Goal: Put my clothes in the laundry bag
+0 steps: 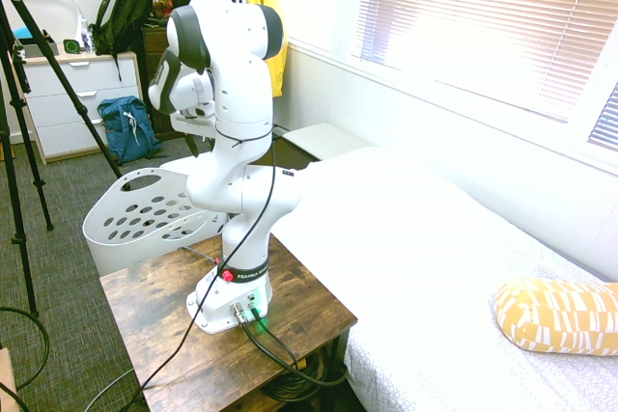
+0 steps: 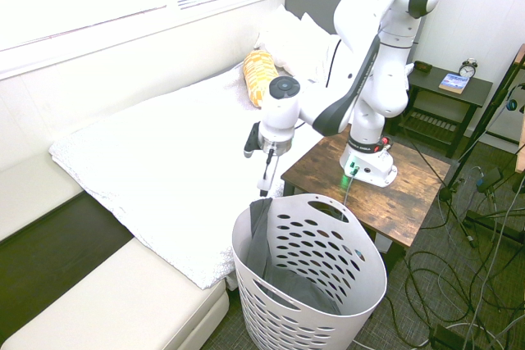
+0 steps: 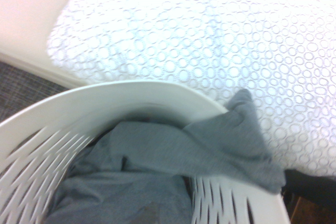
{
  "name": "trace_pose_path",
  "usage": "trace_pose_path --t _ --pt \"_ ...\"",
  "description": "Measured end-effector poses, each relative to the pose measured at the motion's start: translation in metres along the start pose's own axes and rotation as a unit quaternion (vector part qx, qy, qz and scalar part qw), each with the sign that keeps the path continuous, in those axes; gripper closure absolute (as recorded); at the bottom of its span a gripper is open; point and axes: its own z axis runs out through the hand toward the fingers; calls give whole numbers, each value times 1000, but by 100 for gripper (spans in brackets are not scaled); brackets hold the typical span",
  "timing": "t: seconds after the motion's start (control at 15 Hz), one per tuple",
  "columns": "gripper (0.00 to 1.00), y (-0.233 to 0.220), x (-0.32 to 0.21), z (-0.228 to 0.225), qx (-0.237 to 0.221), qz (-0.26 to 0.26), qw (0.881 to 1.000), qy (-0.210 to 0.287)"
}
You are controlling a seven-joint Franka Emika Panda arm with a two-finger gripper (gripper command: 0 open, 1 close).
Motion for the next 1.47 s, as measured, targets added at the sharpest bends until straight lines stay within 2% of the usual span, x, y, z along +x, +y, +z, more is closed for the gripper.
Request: trace_pose_path --t 0.27,0.53,0.8,1.13,1.27,1.47 --pt "0 2 74 64 -17 80 996 -30" --pt "0 20 133 130 -41 154 984 -80" --pt "0 16 113 161 -58 183 974 -122" --pt "0 13 108 198 -74 226 955 -177" --pt "0 6 99 202 -85 231 949 -196" --pt "0 -5 92 194 -130 243 934 -226"
